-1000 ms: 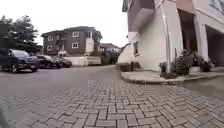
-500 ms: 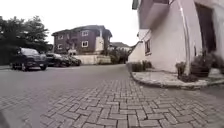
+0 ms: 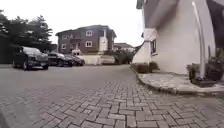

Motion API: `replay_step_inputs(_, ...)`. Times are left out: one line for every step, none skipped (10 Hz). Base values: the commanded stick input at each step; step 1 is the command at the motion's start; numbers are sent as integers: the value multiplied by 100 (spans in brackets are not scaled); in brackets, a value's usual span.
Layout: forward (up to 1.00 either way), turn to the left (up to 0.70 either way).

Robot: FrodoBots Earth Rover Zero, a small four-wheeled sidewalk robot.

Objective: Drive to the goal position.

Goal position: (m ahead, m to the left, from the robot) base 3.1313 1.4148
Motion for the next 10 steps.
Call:
replay_step_inputs(70,0)
replay_step_inputs(70,0)
replay_step_inputs(70,0)
replay_step_inputs(70,0)
replay_step_inputs(70,0)
replay_step_inputs(70,0)
replay_step_inputs(70,0)
replay_step_inputs(70,0)
replay_step_inputs(70,0)
replay_step_inputs(70,0)
